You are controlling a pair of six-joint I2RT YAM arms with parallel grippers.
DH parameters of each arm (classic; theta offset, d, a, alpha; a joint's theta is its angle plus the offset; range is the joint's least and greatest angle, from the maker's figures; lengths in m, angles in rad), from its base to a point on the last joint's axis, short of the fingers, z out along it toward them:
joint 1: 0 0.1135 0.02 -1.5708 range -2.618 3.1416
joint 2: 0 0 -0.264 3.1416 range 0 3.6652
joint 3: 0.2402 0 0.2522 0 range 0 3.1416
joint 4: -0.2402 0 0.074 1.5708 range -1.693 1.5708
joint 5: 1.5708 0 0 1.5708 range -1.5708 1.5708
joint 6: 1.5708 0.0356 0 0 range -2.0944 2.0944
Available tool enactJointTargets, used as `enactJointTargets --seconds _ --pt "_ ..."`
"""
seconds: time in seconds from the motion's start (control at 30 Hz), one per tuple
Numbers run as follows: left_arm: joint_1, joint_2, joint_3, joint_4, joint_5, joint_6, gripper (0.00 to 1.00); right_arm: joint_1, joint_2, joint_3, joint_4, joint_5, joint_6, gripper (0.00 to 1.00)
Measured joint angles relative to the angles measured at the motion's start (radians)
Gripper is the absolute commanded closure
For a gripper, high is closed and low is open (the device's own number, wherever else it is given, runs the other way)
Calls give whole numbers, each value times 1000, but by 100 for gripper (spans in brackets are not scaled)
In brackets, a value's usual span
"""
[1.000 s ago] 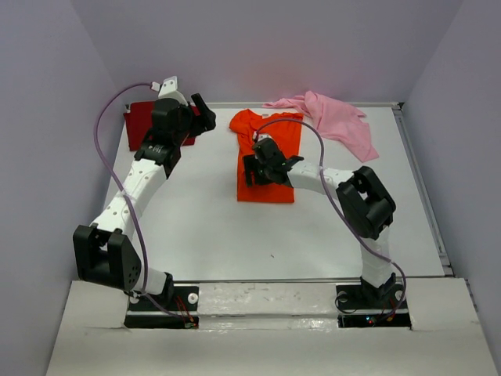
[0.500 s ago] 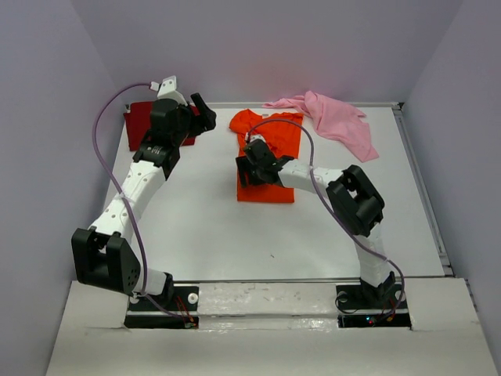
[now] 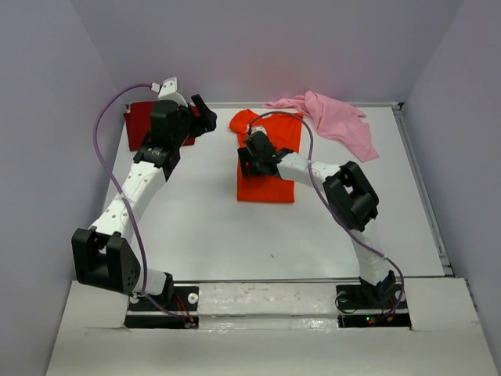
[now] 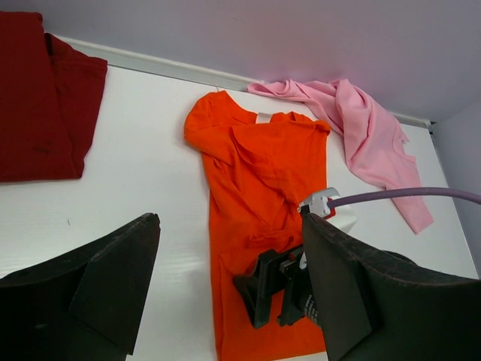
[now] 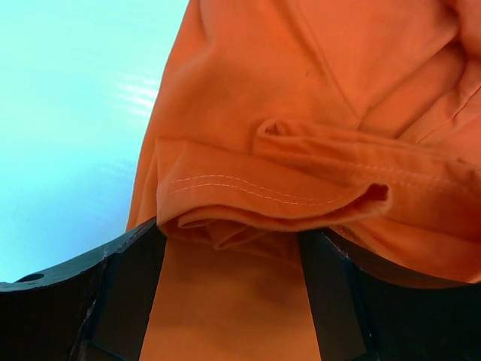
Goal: Fold and stack the t-shirts
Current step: Fold the tshirt
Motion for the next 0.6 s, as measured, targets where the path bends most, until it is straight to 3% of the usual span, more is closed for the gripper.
enactJointTargets --seconds 0.3,0.6 --pt "0 0 -8 7 22 0 14 -37 77 98 -15 4 -29 24" --pt "0 0 -10 13 45 -2 14 -85 201 335 -65 4 -62 24"
